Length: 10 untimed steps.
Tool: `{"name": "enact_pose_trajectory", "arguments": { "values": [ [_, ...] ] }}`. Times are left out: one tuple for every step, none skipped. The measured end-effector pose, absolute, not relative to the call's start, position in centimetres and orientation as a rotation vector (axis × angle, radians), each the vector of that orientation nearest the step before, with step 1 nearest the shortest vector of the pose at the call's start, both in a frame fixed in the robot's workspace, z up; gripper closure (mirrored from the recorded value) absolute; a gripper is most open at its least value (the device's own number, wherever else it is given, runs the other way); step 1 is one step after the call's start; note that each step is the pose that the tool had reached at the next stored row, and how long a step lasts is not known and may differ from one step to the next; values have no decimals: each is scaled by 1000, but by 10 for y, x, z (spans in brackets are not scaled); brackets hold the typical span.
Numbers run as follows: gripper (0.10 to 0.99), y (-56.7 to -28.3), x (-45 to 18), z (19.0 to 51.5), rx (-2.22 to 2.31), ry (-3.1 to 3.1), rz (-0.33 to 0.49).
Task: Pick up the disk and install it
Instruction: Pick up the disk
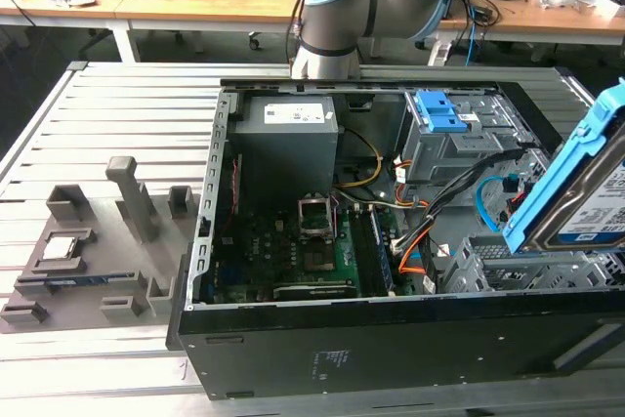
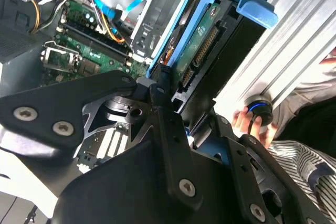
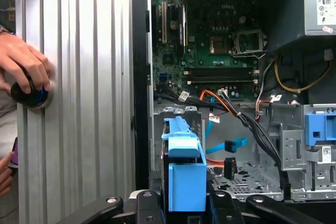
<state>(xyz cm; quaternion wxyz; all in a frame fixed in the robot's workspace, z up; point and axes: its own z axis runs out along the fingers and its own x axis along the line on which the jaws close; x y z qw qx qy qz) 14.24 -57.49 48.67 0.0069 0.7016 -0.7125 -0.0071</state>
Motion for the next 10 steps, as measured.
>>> {"name": "enact_pose_trajectory", "arguments": {
  "values": [
    [722,-575,145,487,2194,-2229,-22],
    [722,-575,149,487,2194,-2228,-22],
    [722,-575,152,487,2194,-2228,-22],
    [722,-575,157,487,2194,-2228,-22],
    [722,-575,160,487,2194,-2228,-22],
    [722,-575,165,487,2193,-2228,-21],
    [722,-575,175,486,2193,-2227,-21],
    [722,-575,180,486,2193,-2227,-21],
    [722,-575,186,486,2192,-2227,-21],
    [722,-575,192,486,2192,-2226,-21]
  ]
}}
